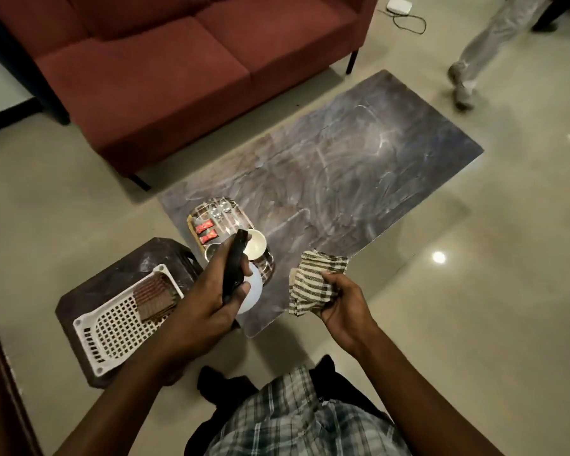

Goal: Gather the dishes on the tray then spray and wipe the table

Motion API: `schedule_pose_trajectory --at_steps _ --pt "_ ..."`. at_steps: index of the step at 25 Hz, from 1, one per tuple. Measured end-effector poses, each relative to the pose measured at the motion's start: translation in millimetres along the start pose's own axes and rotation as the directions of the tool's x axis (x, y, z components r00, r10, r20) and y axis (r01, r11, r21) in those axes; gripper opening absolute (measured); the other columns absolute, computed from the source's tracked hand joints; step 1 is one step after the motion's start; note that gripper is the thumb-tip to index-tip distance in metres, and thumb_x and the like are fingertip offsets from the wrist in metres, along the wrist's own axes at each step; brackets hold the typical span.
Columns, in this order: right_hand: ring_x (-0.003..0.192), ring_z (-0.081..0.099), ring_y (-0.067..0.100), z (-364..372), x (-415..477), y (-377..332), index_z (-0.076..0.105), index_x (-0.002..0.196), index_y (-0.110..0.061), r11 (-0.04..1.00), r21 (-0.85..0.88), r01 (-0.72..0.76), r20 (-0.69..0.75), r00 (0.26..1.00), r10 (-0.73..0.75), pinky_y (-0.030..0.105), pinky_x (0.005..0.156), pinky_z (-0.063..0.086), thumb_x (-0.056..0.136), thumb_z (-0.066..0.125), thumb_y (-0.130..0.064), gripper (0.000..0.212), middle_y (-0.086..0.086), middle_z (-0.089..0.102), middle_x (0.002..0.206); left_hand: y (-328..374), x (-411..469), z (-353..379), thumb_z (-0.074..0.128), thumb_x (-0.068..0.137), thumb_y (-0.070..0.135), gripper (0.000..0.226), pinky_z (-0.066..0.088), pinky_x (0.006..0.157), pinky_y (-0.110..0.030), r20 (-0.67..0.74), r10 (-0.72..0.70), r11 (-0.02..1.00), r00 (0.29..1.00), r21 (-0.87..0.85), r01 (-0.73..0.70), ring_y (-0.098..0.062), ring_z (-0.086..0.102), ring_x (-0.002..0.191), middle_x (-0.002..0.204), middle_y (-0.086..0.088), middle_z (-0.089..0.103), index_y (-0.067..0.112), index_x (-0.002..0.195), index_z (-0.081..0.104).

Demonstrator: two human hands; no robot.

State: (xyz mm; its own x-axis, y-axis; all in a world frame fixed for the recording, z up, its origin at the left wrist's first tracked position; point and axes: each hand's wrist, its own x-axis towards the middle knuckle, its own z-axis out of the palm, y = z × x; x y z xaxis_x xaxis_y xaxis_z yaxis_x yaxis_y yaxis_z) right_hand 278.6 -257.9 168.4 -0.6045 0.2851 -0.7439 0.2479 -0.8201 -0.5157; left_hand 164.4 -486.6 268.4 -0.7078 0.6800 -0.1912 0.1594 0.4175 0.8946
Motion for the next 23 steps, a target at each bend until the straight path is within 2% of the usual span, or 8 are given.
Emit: schedule_pose_trajectory --at_steps 3,6,10,13,17,19,21,23 --pt "0.11 0.069 0.041 -49.0 7.2 -44.4 0.063 0.141 0.0 0.999 0.017 -0.047 0.01 0.999 0.047 0.053 0.091 0.058 0.101 0.048 -0.018 0.047 0.028 0.066 0.139 52.3 48.2 59.0 0.064 0.104 0.006 0.067 0.049 0.109 -0.023 -0.06 0.094 0.993 0.994 -0.072 -0.098 -0.011 0.062 0.126 0.115 0.016 0.061 0.033 0.158 0.035" --pt "0.108 0.069 0.044 -89.8 11.7 -87.9 0.067 0.138 -0.006 0.994 0.071 -0.079 0.05 0.996 0.075 0.058 0.093 0.054 0.098 0.046 -0.022 0.048 0.026 0.069 0.134 90.0 93.6 113.3 0.07 0.101 0.008 0.067 0.054 0.11 -0.035 -0.024 0.192 0.979 0.981 -0.07 -0.194 -0.019 0.065 0.124 0.114 0.012 0.064 0.034 0.155 0.039" --pt "0.116 0.062 0.044 -132.2 27.8 -142.2 0.064 0.143 -0.006 0.981 0.157 -0.111 0.04 0.994 0.106 0.054 0.093 0.052 0.093 0.05 -0.028 0.057 0.029 0.063 0.141 123.4 155.6 173.2 0.081 0.094 0.014 0.07 0.059 0.105 -0.034 0.018 0.243 0.964 0.97 -0.114 -0.239 -0.026 0.069 0.116 0.125 -0.008 0.052 0.022 0.155 0.047" --pt "0.112 0.065 0.041 -157.3 45.6 -184.2 0.064 0.144 -0.005 0.964 0.235 -0.122 0.057 0.992 0.111 0.05 0.09 0.054 0.094 0.046 -0.028 0.058 0.026 0.065 0.136 139.6 210.7 210.8 0.083 0.091 0.025 0.069 0.06 0.104 -0.038 0.045 0.22 0.963 0.974 -0.167 -0.21 -0.028 0.066 0.119 0.134 -0.005 0.043 0.03 0.151 0.05" --pt "0.111 0.065 0.042 -190.5 86.6 -255.8 0.061 0.146 -0.005 0.96 0.259 -0.105 0.006 0.994 0.107 0.052 0.087 0.058 0.094 0.045 -0.025 0.058 0.026 0.067 0.131 166.7 293.3 267.4 0.072 0.097 0.037 0.055 0.059 0.105 -0.036 -0.011 0.16 0.962 0.987 -0.221 -0.158 -0.017 0.067 0.126 0.142 0.013 0.056 0.033 0.147 0.048" --pt "0.107 0.067 0.042 -201.1 104.9 -291.5 0.066 0.139 -0.002 0.956 0.271 -0.115 -0.005 0.993 0.121 0.054 0.088 0.056 0.092 0.047 -0.022 0.054 0.027 0.069 0.128 182.5 334.0 295.9 0.068 0.102 0.027 0.037 0.059 0.104 -0.039 -0.07 0.112 0.939 0.991 -0.319 -0.128 -0.02 0.069 0.126 0.138 0.01 0.066 0.028 0.136 0.054" --pt "0.096 0.07 0.039 -208.2 123.2 -322.0 0.07 0.129 0.0 0.964 0.239 -0.121 -0.024 0.991 0.13 0.05 0.085 0.057 0.091 0.05 -0.019 0.047 0.025 0.072 0.116 198.6 372.6 315.9 0.068 0.102 0.02 0.024 0.061 0.096 -0.032 -0.125 0.091 0.929 0.988 -0.346 -0.13 -0.021 0.075 0.111 0.122 0.002 0.072 0.023 0.124 0.059" --pt "0.098 0.068 0.04 -212.8 144.9 -352.7 0.069 0.129 0.001 0.973 0.198 -0.116 -0.048 0.991 0.127 0.051 0.087 0.056 0.089 0.054 -0.019 0.048 0.025 0.07 0.118 216.0 412.2 330.6 0.066 0.104 0.022 0.016 0.06 0.086 -0.025 -0.118 0.056 0.935 0.991 -0.343 -0.094 -0.02 0.077 0.096 0.105 -0.002 0.074 0.021 0.119 0.062"
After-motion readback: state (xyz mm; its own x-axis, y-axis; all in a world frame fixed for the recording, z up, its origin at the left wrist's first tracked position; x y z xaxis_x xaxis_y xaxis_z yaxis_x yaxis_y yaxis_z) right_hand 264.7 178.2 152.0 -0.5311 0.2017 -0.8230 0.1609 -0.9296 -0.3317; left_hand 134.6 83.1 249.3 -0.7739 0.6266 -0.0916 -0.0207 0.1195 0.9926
